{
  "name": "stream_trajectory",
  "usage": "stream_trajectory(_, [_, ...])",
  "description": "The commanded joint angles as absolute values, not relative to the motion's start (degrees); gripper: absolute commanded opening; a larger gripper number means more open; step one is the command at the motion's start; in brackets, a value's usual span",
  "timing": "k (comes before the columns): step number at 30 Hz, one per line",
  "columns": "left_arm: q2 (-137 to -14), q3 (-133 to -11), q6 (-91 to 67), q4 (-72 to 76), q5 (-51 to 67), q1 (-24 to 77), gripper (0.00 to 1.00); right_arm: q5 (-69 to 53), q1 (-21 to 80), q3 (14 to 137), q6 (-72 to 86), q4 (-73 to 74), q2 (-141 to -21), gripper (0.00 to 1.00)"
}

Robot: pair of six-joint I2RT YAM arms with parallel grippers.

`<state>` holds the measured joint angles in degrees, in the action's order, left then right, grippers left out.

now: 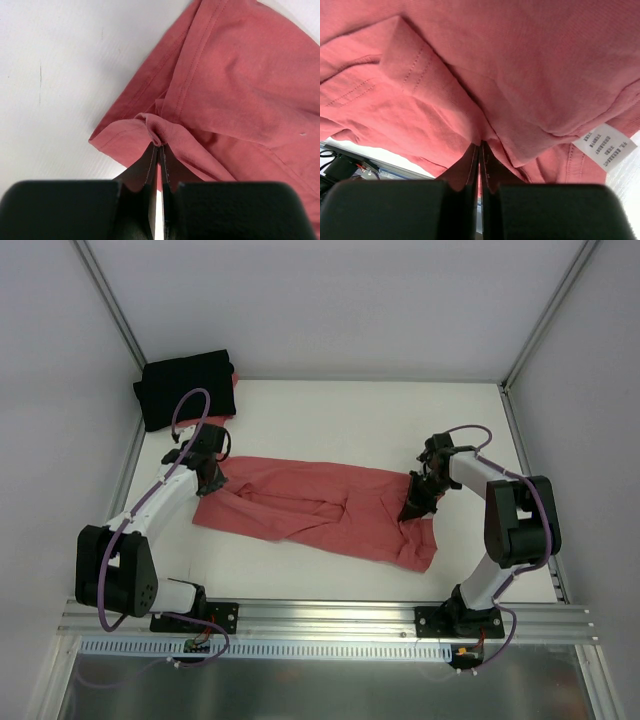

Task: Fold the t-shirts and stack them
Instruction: Fold the other side of the tshirt into a rectangle

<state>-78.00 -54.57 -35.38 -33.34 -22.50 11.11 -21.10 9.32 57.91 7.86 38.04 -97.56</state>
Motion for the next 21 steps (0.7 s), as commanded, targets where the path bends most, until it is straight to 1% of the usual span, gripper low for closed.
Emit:
stream_trajectory(1, [-78.31,-56.69,-34.19,-33.66,-22.24,10.11,0.0,-22.24,9.58,57.3,8.09,37.71,-97.91,0.0])
stream_trajectory(4, [-78.57,-56.95,-34.01,-33.75,-22.24,9.84,0.0,-21.45,9.58,57.3,8.0,37.97,-97.12,0.01])
stream_trajectory(13, [-78.57,-56.6,-33.05,-33.66,-22.06,8.0,0.0,-12.58,7.21,60.55,5.01,43.24,-93.43,0.01])
stream_trajectory(21, [-79.54,-57.65,-31.99,-33.75,-21.27,6.33,0.0,-11.69,2.29,59.33,2.64,44.39,-92.11,0.0])
